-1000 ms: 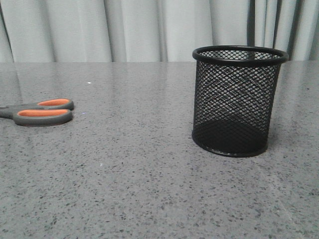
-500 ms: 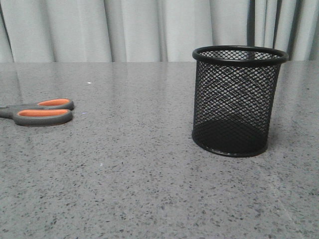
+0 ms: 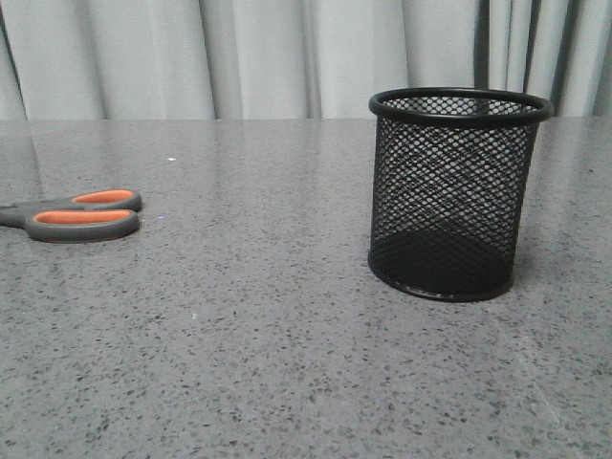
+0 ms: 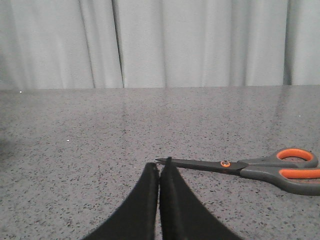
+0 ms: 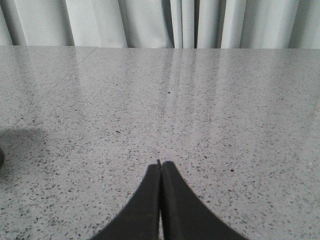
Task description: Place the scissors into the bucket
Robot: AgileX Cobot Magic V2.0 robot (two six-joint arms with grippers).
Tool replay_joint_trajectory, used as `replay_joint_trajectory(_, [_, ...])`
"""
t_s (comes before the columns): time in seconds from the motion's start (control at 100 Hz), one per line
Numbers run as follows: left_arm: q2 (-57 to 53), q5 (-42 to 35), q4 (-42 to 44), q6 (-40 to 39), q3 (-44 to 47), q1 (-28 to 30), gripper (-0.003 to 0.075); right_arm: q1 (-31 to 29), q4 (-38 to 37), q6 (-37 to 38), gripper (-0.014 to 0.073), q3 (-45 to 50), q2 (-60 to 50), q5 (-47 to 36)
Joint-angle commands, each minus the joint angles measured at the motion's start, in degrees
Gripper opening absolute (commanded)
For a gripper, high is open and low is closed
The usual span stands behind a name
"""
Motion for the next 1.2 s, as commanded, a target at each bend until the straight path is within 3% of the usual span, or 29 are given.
replay_joint_trajectory(0.0, [-1.4, -4.5, -0.6, -0.5, 1.6, -0.3, -0.0021, -0.3, -0.9, -0.1, -0.0066, 0.9, -1.4, -5.3])
replay_joint_trajectory(0.59, [-1.4, -4.5, -1.1, -0.5, 1.6, -0.3, -0.0021, -0.3, 6.1, -0.1, -0.0066, 0.9, -1.4, -7.6])
replay_joint_trajectory(0.73, [-1.4, -4.5, -7.3, -0.5, 1.6, -0.3, -0.0021, -0.3, 17.7, -0.1, -0.0066, 0.9, -1.4, -8.0])
replay_joint_trajectory(1.09, [-1.4, -4.3, -33.1, -0.5, 1.5, -0.3, -0.0021, -0.3, 34.0, -0.1, -0.0066, 0.9, -1.4, -8.4])
replay_joint_trajectory(1.19, [-1.4, -4.3, -36.9, -0.5, 1.5, -0.3, -0.0021, -0.3, 38.7, -0.1, -0.0066, 0.8, -1.4, -8.4])
